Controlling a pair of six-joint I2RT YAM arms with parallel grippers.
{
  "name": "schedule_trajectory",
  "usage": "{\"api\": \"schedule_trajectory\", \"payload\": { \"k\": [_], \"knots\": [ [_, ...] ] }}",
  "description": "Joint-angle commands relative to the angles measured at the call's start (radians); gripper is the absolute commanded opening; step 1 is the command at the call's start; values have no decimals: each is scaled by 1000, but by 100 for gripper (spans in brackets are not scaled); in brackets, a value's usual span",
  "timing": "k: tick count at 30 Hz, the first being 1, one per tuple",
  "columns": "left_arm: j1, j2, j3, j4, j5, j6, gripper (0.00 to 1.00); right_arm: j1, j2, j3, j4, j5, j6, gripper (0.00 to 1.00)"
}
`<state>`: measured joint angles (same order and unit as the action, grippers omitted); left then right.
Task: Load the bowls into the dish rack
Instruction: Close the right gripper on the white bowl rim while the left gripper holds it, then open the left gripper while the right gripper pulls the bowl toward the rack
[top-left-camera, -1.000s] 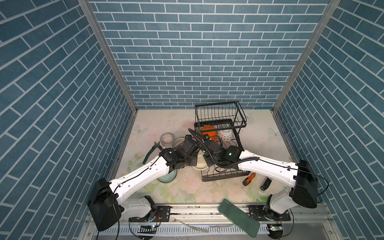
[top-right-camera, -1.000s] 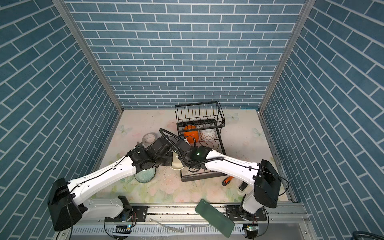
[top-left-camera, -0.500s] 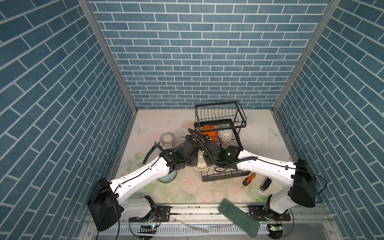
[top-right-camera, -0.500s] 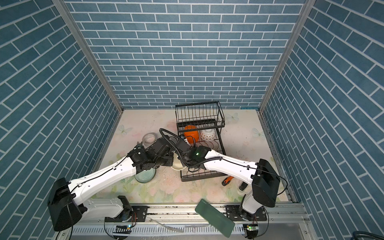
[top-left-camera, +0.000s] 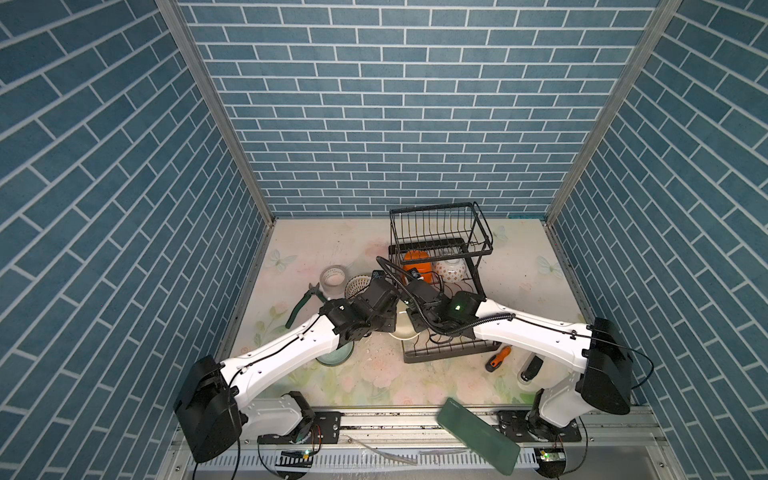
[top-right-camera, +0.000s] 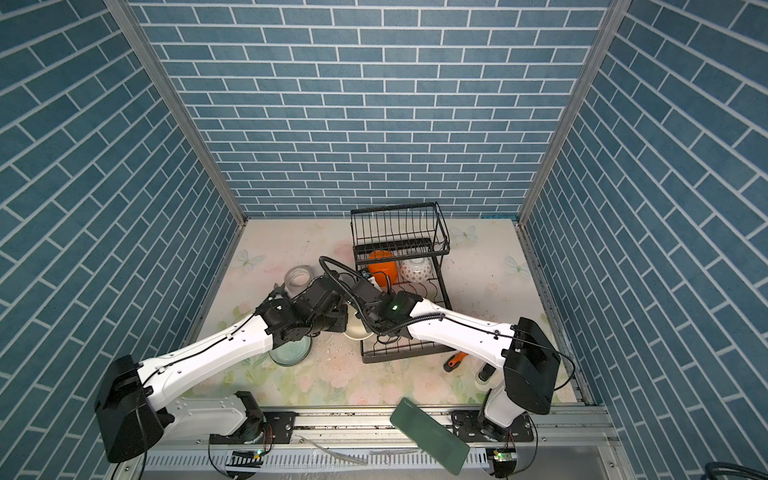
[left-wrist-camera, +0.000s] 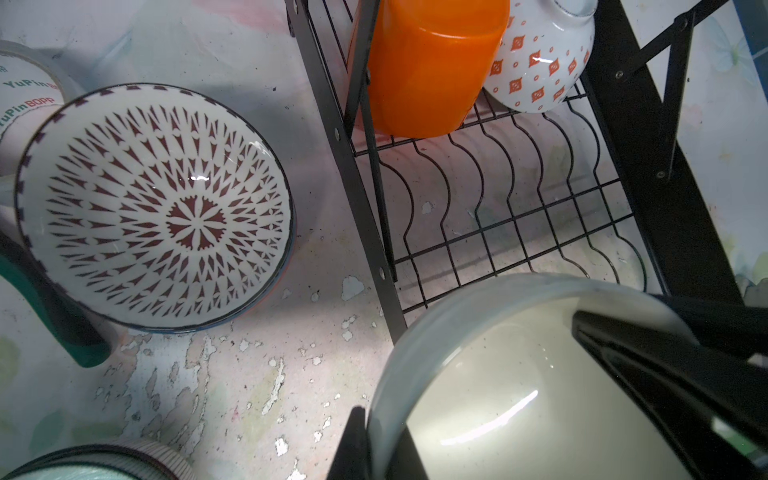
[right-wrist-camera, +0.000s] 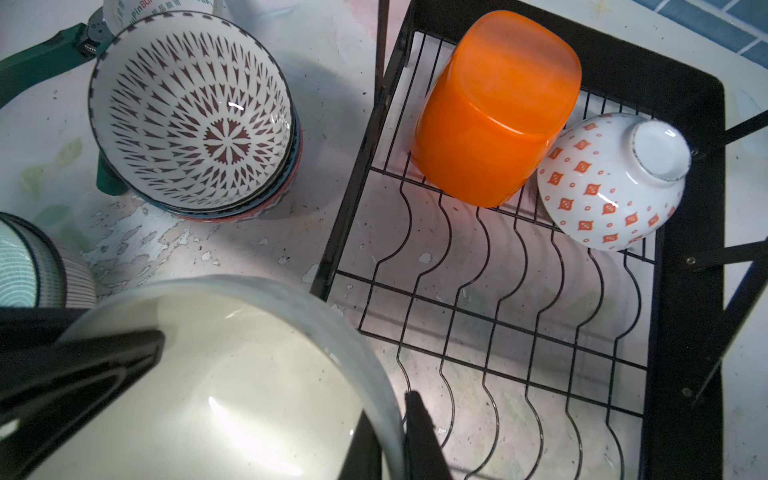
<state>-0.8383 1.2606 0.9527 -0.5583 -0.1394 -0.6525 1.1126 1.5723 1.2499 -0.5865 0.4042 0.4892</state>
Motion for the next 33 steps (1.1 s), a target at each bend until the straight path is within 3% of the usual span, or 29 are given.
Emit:
{"api": "schedule_trajectory", "payload": {
  "k": [1, 8, 20, 33],
  "knots": [
    [-4, -20, -9, 35, -26, -17, 19, 0, -41, -27, -4, 34, -15, 0],
    [-4, -39, -19, 40, -37, -1, 42, 1, -69, -51, -13, 60, -8, 0],
    [-1, -118, -80, 77, -53, 0, 98, 1, -97, -70, -90, 208, -15, 0],
    [11, -157, -138, 121, -47, -11, 100, -3, -146, -150, -114, 551, -61, 0]
  ]
}}
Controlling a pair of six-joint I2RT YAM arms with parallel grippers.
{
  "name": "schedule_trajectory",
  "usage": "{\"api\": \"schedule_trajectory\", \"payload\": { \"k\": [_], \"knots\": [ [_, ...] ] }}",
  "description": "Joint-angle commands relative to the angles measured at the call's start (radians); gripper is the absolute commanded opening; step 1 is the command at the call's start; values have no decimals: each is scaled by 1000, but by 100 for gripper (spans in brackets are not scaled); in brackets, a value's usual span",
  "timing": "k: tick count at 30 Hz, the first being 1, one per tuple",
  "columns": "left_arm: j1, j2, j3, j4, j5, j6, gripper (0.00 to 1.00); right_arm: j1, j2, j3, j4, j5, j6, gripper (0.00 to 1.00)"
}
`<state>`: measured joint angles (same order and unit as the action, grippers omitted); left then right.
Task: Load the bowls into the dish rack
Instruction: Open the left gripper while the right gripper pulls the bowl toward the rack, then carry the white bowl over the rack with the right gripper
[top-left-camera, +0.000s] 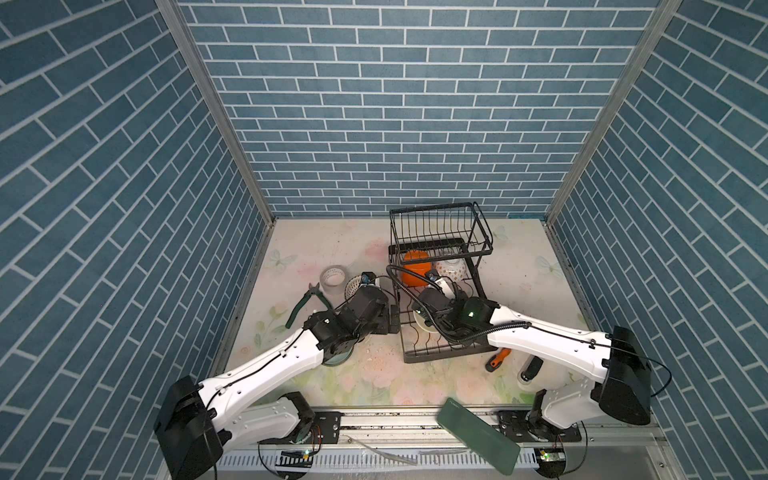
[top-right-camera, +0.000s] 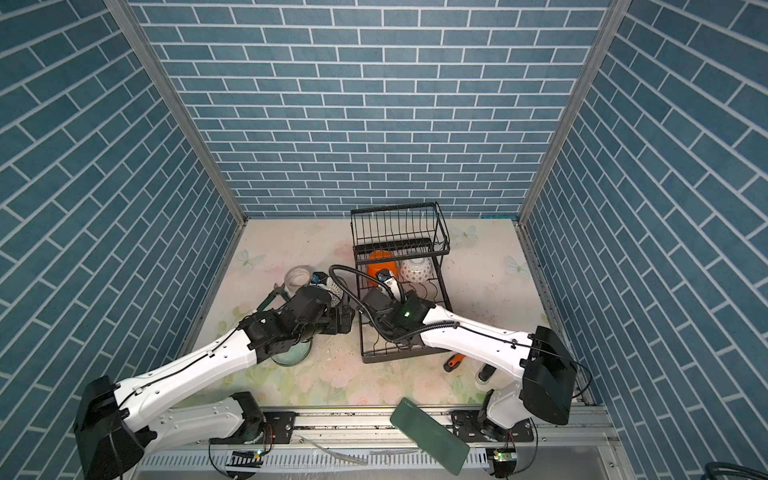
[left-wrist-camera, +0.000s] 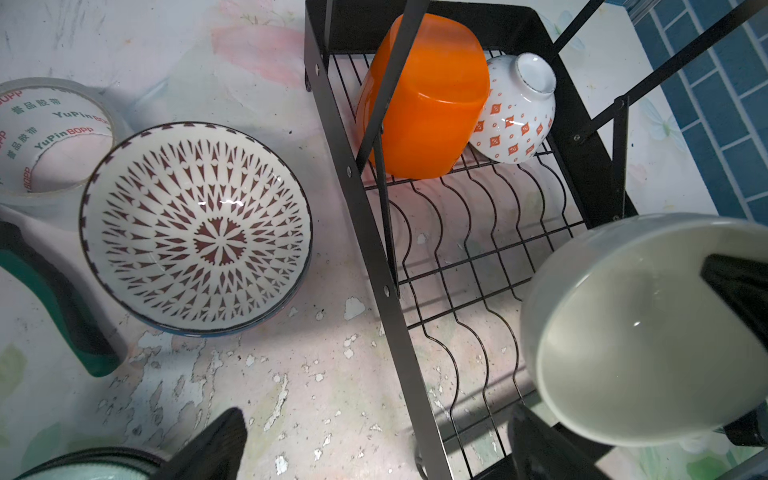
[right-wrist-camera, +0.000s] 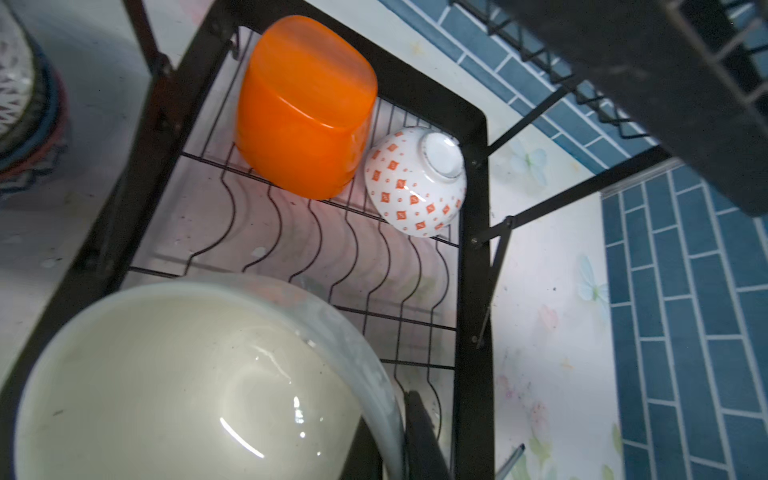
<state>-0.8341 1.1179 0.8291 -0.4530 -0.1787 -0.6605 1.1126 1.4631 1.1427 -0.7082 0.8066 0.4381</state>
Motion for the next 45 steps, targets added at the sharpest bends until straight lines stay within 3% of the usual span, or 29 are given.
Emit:
{"api": "schedule_trajectory", "payload": {
  "k": [1, 15, 45],
  "knots": [
    [8, -15, -16, 15, -8, -3, 100, -5, -38, -52, 15, 165, -12, 0],
    [28, -65, -59, 37, -3, -4, 100, -52, -17, -145, 99, 281, -34, 0],
    [50, -165, -127, 132, 22, 17, 100, -193, 118, -144, 269, 258, -206, 0]
  ]
}}
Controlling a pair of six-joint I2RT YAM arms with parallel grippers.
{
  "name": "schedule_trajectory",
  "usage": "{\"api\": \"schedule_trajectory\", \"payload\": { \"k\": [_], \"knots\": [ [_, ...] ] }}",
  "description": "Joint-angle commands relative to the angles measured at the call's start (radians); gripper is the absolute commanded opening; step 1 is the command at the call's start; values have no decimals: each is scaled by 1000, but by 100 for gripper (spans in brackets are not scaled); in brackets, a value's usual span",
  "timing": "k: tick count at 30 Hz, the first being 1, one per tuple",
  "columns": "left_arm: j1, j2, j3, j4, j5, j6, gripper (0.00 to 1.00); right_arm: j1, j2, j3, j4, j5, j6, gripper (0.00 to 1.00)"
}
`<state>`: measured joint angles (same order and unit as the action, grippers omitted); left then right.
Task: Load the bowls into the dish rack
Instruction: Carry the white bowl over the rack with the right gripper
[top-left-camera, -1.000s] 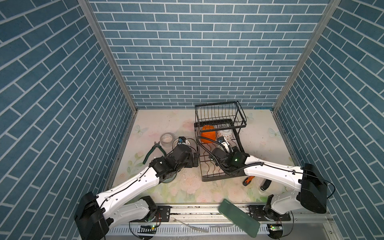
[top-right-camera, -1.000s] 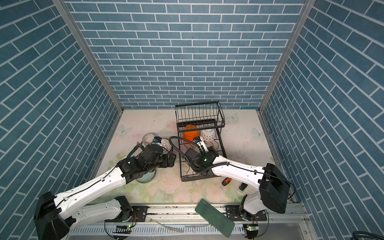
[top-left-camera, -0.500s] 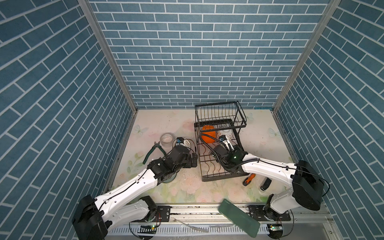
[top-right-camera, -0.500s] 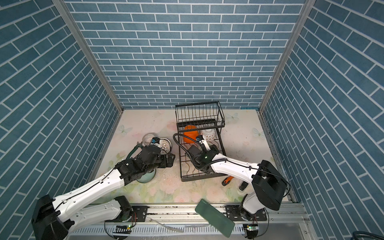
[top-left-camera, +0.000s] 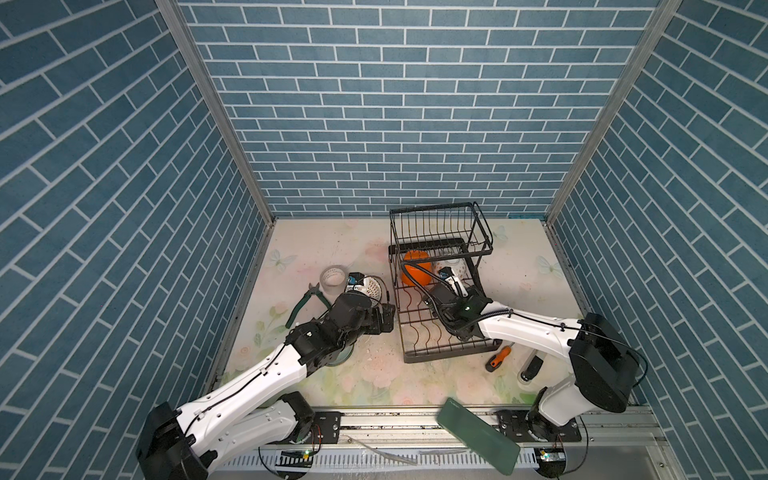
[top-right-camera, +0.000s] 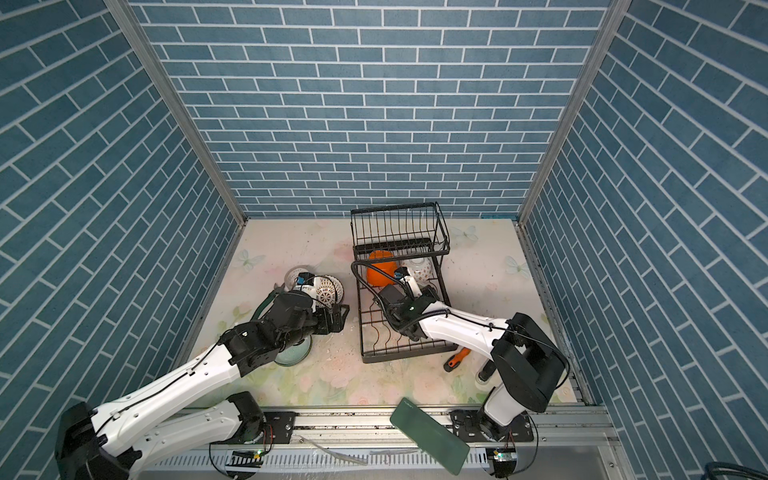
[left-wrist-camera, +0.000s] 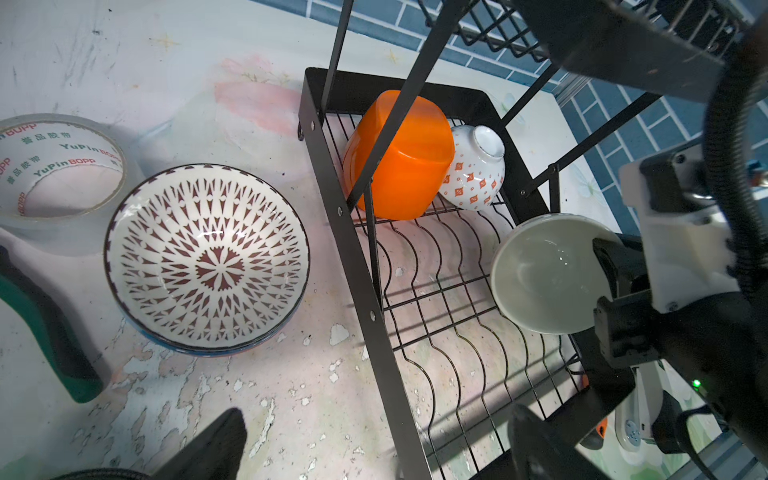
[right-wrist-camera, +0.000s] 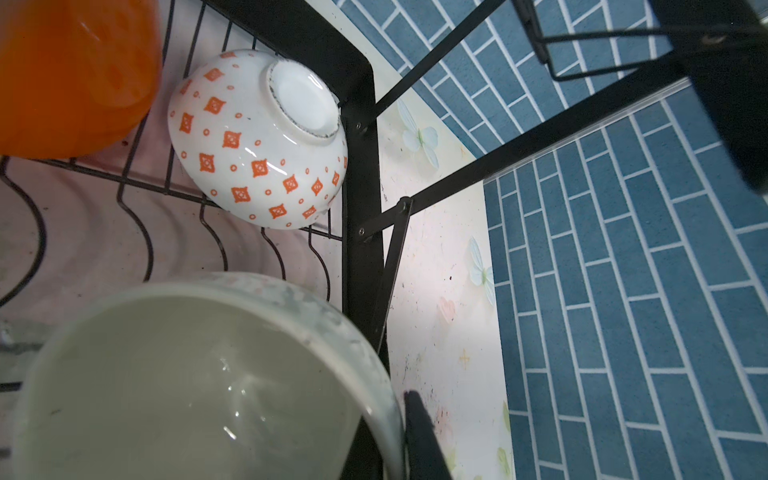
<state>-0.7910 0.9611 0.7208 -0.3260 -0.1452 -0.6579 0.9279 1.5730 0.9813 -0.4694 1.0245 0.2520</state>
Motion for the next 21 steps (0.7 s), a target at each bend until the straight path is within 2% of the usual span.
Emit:
{"api": "schedule_trajectory", "payload": {
  "k": [1, 12, 21],
  "knots": [
    [7, -9, -18, 4, -11, 14, 100, -12, 10, 21, 29, 43, -22, 0],
    [9, 7, -17, 7, -8, 19, 100, -43, 24, 43, 35, 68, -49, 0],
    [13, 10, -17, 8, -8, 23, 100, -55, 70, 60, 107, 160, -125, 0]
  ]
}}
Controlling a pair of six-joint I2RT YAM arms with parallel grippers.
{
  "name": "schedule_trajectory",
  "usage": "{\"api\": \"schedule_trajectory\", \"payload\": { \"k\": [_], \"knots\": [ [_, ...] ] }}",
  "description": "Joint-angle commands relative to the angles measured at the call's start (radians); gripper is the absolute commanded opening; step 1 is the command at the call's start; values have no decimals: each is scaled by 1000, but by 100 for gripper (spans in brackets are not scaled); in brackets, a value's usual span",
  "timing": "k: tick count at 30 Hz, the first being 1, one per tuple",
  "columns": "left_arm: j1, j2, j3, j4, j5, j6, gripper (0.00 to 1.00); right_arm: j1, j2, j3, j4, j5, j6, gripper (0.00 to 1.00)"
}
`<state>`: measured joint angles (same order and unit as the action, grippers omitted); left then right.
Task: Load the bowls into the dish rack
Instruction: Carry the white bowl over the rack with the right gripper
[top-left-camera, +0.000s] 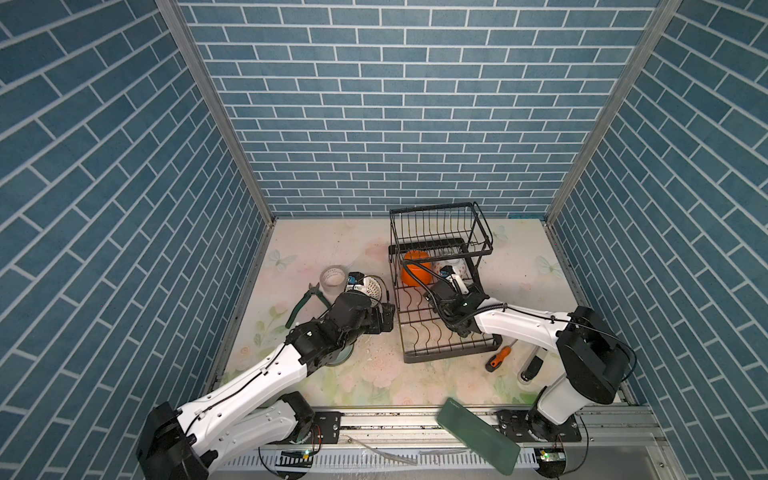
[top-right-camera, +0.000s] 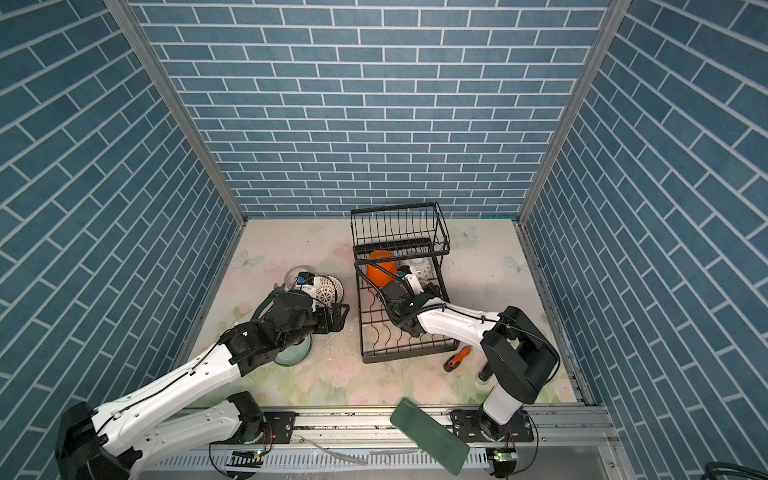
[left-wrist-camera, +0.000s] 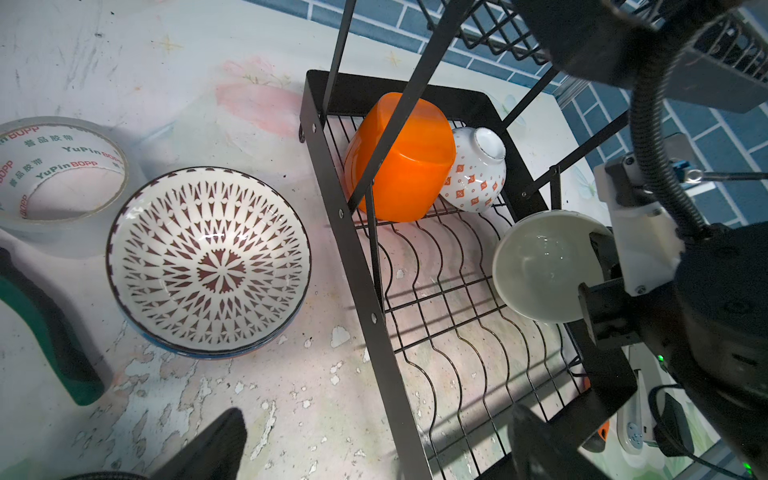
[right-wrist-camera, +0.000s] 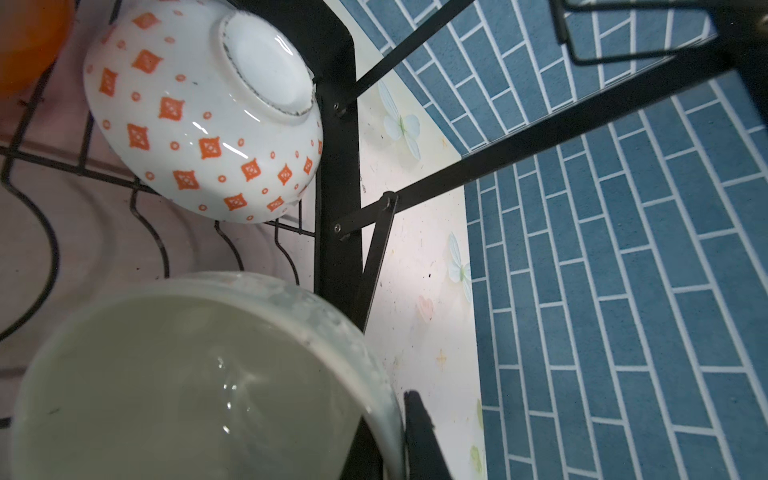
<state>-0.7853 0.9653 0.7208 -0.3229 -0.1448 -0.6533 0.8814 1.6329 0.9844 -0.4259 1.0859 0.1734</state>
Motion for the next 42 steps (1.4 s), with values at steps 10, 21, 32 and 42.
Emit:
{"api": "schedule_trajectory", "payload": {
  "k": [10, 21, 32, 42],
  "knots": [
    [12, 12, -20, 7, -9, 19, 100, -24, 63, 59, 324, 166, -285, 0],
    [23, -2, -46, 7, -11, 21, 100, -36, 153, 63, 643, 232, -566, 0],
    [36, -36, -64, 2, -11, 15, 100, -46, 214, 34, 901, 258, -791, 0],
    [41, -39, -70, 7, -4, 14, 100, -56, 206, -28, 925, 287, -809, 0]
  ]
}}
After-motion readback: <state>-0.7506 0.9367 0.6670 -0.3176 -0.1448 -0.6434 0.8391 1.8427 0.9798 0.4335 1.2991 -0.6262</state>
